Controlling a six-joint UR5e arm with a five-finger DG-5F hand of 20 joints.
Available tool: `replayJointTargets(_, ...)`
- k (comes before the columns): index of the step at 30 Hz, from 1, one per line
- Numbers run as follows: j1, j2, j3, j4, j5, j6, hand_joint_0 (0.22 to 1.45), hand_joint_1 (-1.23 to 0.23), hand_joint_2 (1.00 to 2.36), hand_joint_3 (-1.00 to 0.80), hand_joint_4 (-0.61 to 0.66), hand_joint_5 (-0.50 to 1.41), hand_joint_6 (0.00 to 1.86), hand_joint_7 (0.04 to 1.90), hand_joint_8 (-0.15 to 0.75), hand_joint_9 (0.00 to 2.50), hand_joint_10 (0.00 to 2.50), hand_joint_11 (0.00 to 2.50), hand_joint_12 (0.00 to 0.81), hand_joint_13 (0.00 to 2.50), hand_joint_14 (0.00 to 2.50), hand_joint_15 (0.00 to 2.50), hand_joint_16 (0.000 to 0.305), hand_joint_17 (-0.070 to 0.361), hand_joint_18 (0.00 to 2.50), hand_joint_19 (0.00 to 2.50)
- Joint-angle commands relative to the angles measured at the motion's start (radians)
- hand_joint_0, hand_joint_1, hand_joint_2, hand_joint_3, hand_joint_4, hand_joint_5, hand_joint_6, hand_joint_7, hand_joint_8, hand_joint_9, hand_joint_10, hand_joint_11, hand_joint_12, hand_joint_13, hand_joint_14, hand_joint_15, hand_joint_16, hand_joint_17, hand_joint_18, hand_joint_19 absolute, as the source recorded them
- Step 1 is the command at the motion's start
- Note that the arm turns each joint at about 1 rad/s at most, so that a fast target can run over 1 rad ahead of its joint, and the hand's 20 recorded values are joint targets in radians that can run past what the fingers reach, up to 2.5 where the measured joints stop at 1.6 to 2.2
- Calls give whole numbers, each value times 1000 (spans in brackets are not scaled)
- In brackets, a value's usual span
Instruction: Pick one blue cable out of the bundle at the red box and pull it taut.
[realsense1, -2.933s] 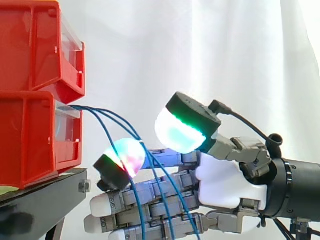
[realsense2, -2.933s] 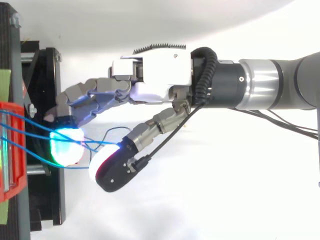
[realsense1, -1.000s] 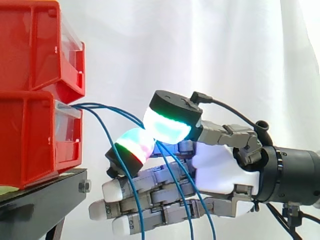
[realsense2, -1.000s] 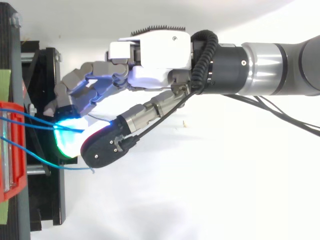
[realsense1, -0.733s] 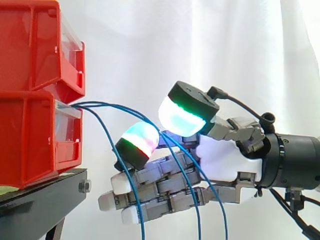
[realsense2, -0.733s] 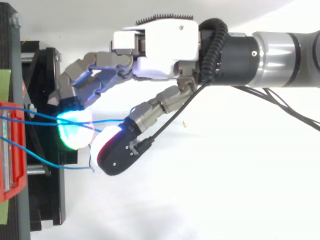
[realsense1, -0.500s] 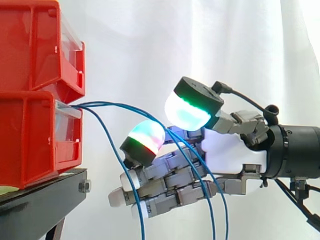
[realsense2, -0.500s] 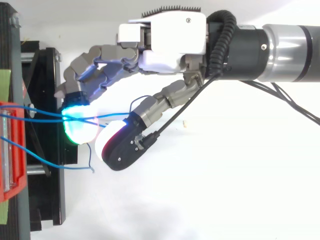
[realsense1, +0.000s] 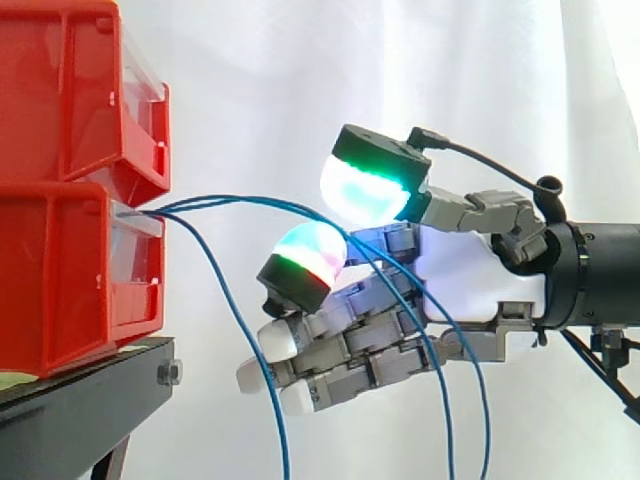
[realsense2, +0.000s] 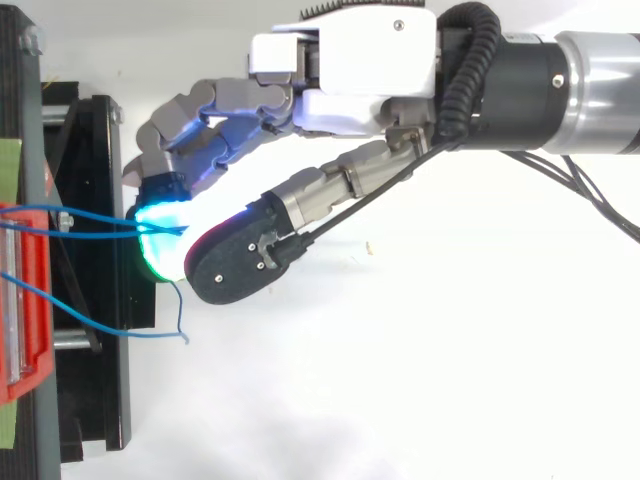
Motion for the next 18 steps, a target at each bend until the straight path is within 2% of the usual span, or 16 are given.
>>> replayJointTargets(1,1,6,0,-4,1,-6,577,-677,1012,-286,174,-108,710,1163,304,654,9,357,339,290,6,160,49,110,183,239)
replayJointTargets(9,2,15,0,-4,2,-31,595,-803,1014,-181,228,-144,813,1074,320,628,9,386,357,292,5,156,51,116,208,215)
replayJointTargets(14,2,16,0,-4,2,-31,618,-856,1015,-215,224,-148,818,1054,299,592,10,376,345,268,6,147,49,110,197,187)
replayJointTargets(18,4,16,0,-4,2,-31,660,-912,1012,-327,209,-145,796,1046,294,568,10,373,346,239,4,98,49,110,198,141)
